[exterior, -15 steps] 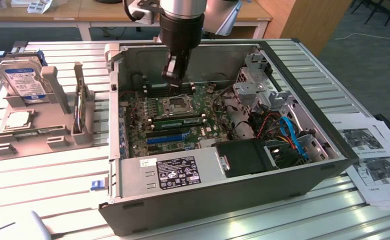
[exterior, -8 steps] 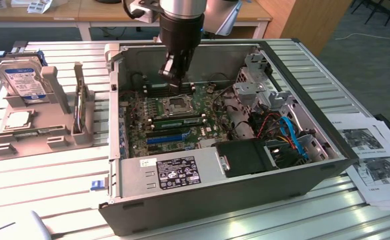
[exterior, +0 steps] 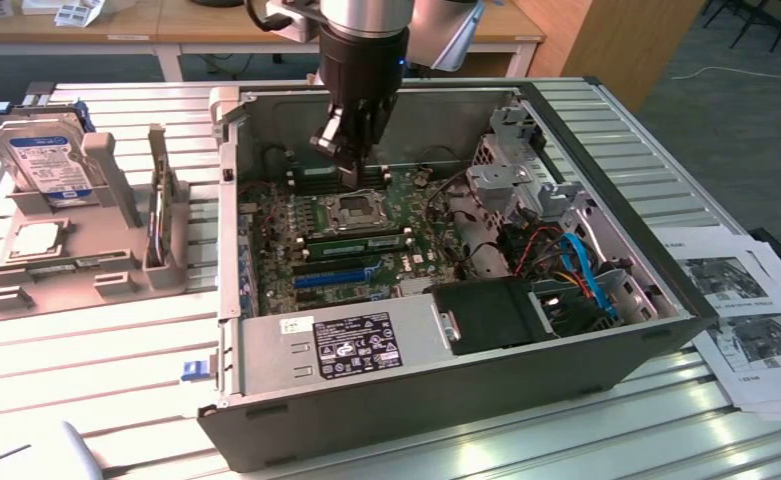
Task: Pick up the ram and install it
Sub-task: 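Press down the ram until it locks into place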
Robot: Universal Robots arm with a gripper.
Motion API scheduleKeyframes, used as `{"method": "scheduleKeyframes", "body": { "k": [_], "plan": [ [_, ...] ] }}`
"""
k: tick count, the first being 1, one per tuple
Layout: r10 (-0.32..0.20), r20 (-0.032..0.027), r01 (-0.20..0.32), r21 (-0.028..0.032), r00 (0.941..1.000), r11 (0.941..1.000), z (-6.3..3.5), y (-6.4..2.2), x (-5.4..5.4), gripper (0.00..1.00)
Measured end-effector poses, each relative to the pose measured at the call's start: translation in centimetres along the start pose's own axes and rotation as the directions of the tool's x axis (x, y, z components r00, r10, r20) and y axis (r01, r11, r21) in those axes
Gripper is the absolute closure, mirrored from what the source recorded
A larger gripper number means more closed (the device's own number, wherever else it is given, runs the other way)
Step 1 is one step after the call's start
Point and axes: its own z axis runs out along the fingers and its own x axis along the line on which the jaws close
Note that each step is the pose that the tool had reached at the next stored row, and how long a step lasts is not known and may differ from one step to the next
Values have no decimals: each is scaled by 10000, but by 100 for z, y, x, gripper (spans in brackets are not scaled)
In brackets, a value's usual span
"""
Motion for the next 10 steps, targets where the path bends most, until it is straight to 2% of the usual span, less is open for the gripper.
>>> {"method": "scheduleKeyframes", "body": {
  "k": [5, 10],
  "plan": [
    [882, 3, -882, -9, 9961, 9961, 1, 0, 0, 90],
    [1789, 7, -1789, -18, 9839, 9839, 2, 0, 0, 90]
  ]
}}
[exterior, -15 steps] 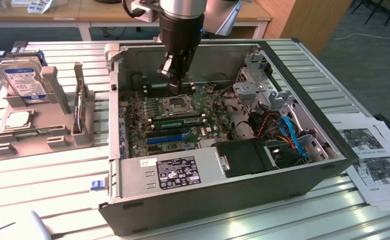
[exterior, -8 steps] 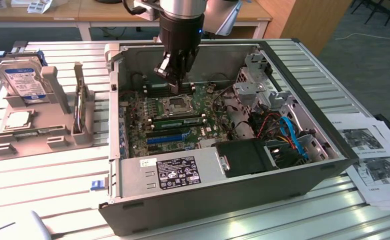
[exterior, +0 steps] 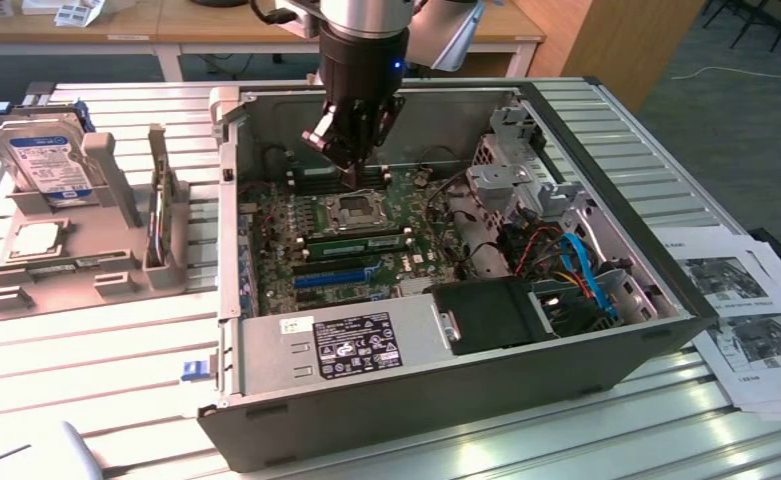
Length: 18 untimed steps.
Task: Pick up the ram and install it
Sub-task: 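Press down the ram until it locks into place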
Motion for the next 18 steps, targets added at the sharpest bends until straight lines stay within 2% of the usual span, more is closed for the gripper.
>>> {"method": "scheduleKeyframes", "body": {
  "k": [5, 9, 13, 18],
  "plan": [
    [883, 3, -883, -8, 9961, 9961, 1, 0, 0, 90],
    [1572, 6, -1572, -16, 9876, 9876, 1, 0, 0, 90],
    [2288, 7, -2288, -22, 9735, 9735, 3, 0, 0, 90],
    [3150, 8, -3150, -32, 9491, 9491, 6, 0, 0, 90]
  ]
}}
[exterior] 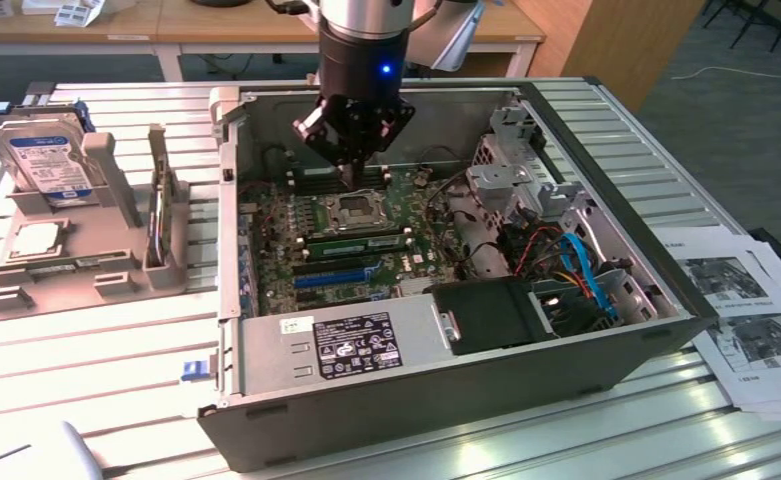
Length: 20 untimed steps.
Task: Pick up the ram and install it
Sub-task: 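Press down the ram until it locks into place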
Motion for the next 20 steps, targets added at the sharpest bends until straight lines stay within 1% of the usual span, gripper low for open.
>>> {"method": "scheduleKeyframes", "body": {
  "k": [2, 4, 6, 8, 12, 18, 19, 20],
  "plan": [
    [365, 2, -365, -3, 9993, 9993, 2, 0, 0, 90],
    [708, 4, -708, -5, 9975, 9975, 3, 0, 0, 90],
    [1044, 7, -1044, -10, 9945, 9945, 5, 0, 0, 90],
    [1396, 10, -1396, -13, 9902, 9902, 6, 0, 0, 90],
    [2059, 16, -2059, -19, 9786, 9786, 9, 0, -1, 90],
    [2997, 27, -2997, -29, 9540, 9540, 12, 0, -1, 90],
    [3048, 30, -3048, -30, 9524, 9524, 13, 0, -1, 90],
    [3049, 30, -3049, -30, 9524, 9524, 13, 0, -1, 90]
  ]
}}
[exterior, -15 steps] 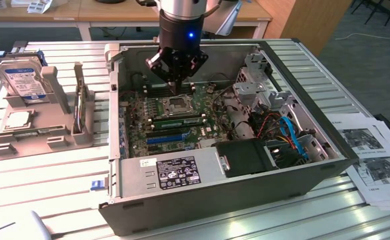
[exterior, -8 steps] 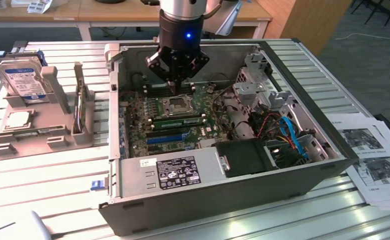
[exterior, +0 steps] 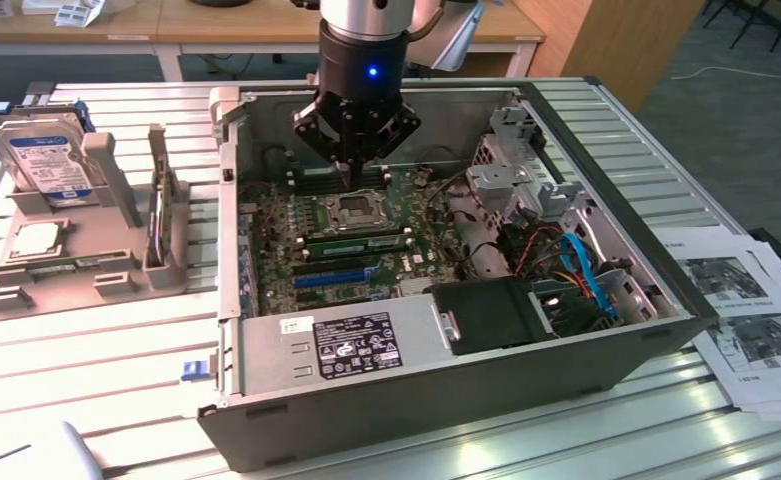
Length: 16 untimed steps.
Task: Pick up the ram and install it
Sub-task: 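Press down the ram until it locks into place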
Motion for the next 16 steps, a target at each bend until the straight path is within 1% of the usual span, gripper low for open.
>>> {"method": "scheduleKeyframes", "body": {
  "k": [12, 16],
  "plan": [
    [-25, 4, 25, 1, 10000, 10000, 0, 0, 0, 90],
    [-146, 3, 146, 2, 9999, 9999, 0, 0, 1, 90]
  ]
}}
